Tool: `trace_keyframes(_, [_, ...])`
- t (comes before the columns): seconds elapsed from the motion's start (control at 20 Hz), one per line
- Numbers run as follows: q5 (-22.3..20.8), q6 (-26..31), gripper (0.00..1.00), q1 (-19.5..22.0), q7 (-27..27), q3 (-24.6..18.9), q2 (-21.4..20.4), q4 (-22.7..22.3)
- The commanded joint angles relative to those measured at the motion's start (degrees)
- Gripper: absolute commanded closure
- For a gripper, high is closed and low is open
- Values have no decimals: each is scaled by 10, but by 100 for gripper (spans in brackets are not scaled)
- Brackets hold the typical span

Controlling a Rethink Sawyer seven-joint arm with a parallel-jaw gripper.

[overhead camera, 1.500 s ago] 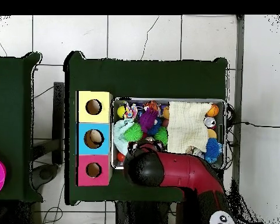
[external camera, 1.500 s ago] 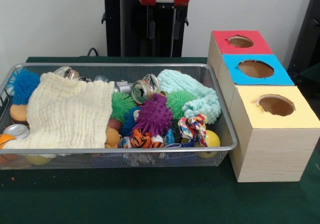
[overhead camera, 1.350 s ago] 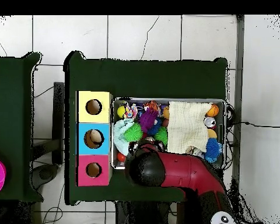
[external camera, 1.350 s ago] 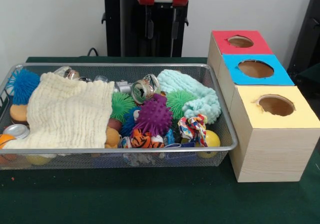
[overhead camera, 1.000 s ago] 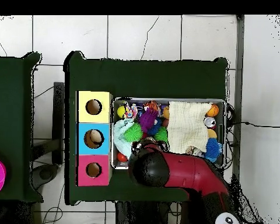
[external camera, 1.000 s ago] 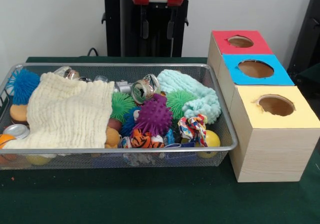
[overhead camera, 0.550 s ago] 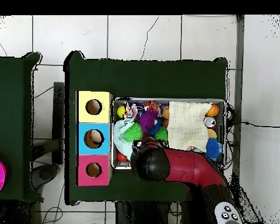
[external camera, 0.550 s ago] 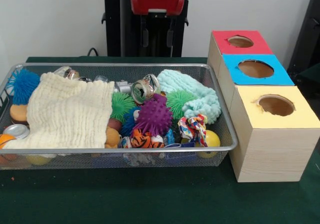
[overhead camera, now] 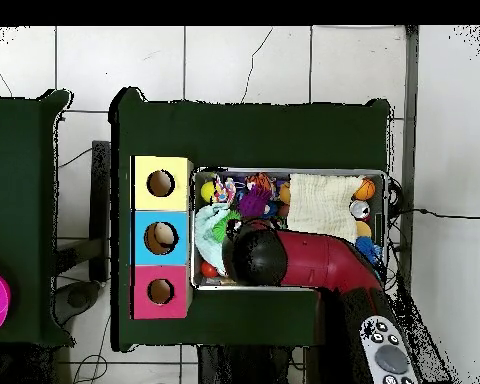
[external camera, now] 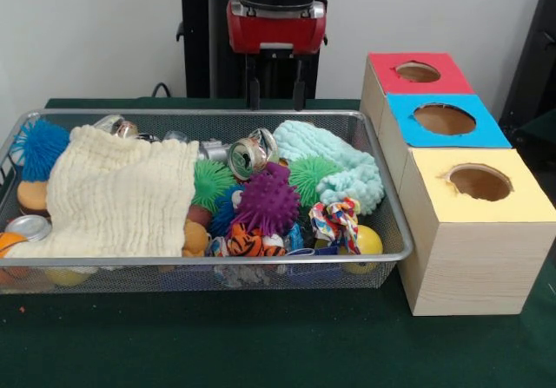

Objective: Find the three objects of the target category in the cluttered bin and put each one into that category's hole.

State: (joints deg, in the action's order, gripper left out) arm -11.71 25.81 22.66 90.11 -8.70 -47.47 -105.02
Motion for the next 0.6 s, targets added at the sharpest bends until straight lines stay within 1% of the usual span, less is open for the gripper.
trace_keyframes(0.05, [-30, 37, 0, -7, 29, 3, 51, 103])
trace_keyframes(0.25, [-27, 47, 0, -14, 26, 2, 73, 140])
trace_keyframes(0.4, [-29, 35, 0, -23, 34, 7, 96, 165])
trace_keyframes(0.6, [-36, 17, 0, -26, 37, 14, 125, 186])
